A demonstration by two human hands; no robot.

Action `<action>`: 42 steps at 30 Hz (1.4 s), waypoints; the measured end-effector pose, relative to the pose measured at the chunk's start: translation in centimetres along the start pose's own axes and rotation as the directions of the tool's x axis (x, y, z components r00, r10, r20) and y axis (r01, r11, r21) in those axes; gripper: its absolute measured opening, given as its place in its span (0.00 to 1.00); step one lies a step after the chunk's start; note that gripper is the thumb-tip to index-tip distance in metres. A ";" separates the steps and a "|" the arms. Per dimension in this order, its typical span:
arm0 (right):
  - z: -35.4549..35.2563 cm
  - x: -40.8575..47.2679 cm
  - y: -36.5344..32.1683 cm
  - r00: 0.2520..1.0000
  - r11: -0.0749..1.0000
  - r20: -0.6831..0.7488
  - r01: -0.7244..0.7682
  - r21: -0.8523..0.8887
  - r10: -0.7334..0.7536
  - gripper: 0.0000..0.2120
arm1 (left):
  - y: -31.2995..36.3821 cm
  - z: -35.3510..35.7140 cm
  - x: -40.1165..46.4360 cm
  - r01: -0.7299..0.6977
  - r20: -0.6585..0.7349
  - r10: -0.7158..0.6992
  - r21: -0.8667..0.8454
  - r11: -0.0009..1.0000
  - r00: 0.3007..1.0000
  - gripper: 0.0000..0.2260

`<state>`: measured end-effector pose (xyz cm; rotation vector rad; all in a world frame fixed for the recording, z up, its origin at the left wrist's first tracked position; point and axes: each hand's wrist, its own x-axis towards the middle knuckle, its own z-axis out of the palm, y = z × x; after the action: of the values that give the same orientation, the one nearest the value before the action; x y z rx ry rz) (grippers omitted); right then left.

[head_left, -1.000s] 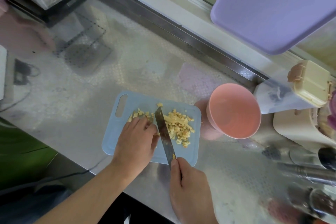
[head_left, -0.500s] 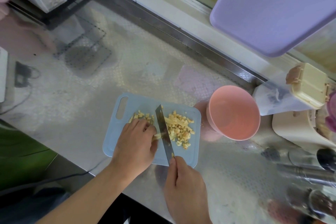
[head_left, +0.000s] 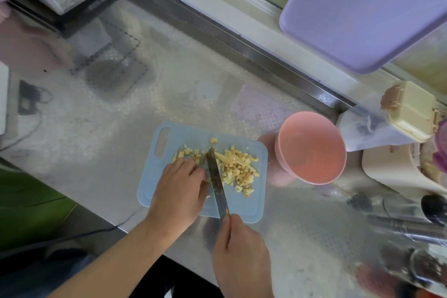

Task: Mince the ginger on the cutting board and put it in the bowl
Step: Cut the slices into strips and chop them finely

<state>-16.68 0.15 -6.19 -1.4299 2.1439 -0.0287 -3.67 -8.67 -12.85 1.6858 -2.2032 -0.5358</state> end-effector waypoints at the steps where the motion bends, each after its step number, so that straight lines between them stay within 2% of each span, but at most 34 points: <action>1: -0.3 0.2 0.0 1.000 1.000 0.024 -0.016 0.013 0.016 0.14 | 0.0 0.1 0.0 0.002 -0.002 -0.002 0.000 1.000 1.000 0.06; 3: -0.9 0.6 0.0 0.998 0.997 0.048 -0.032 0.072 0.029 0.16 | 0.2 0.2 0.2 0.006 -0.011 -0.006 0.005 1.000 1.000 0.06; 10: -2.1 0.8 0.4 0.999 0.981 -0.004 -0.050 0.185 0.051 0.18 | 0.1 0.1 1.3 -0.025 -0.055 0.025 -0.007 1.000 0.998 0.01; 13: -2.0 0.6 0.9 0.998 0.972 -0.035 -0.048 0.230 0.058 0.18 | -0.3 -0.2 1.0 -0.028 -0.042 0.027 -0.018 0.999 0.999 0.03; 18: -0.9 0.5 1.5 0.997 0.971 -0.070 0.001 0.238 0.017 0.18 | -0.3 -0.2 1.0 0.002 0.006 -0.002 -0.078 0.997 1.000 0.04; 22: -0.5 0.4 2.1 0.997 0.971 -0.082 0.008 0.239 0.012 0.17 | 0.1 -0.5 1.0 0.000 0.032 0.003 -0.101 0.995 0.999 0.02; 27: -1.1 0.6 3.4 0.970 0.956 -0.242 0.054 0.287 0.018 0.17 | 0.4 -1.2 1.8 -0.005 0.020 0.008 -0.137 0.991 1.000 0.04; 31: -2.2 1.0 4.6 0.937 0.935 -0.342 0.052 0.351 0.076 0.19 | 2.2 -1.0 4.3 -0.087 0.014 0.091 -0.180 0.980 0.996 0.08; 35: -2.7 1.3 5.1 0.928 0.921 -0.351 0.026 0.389 0.122 0.20 | 4.1 -0.1 6.5 -0.187 0.130 0.200 -0.105 0.977 0.971 0.10; 37: -2.7 1.4 5.2 0.930 0.919 -0.345 0.017 0.395 0.131 0.19 | 4.7 0.1 7.0 -0.196 0.168 0.204 -0.063 0.979 0.964 0.10; 42: -2.9 1.5 5.6 0.938 0.913 -0.320 0.012 0.408 0.131 0.19 | 4.8 -0.1 7.5 -0.206 0.148 0.207 -0.023 0.978 0.967 0.05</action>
<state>-23.17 0.47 -6.15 -1.1739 2.2751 -0.7083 -9.60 -14.76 -10.39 1.4307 -2.4438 -0.6320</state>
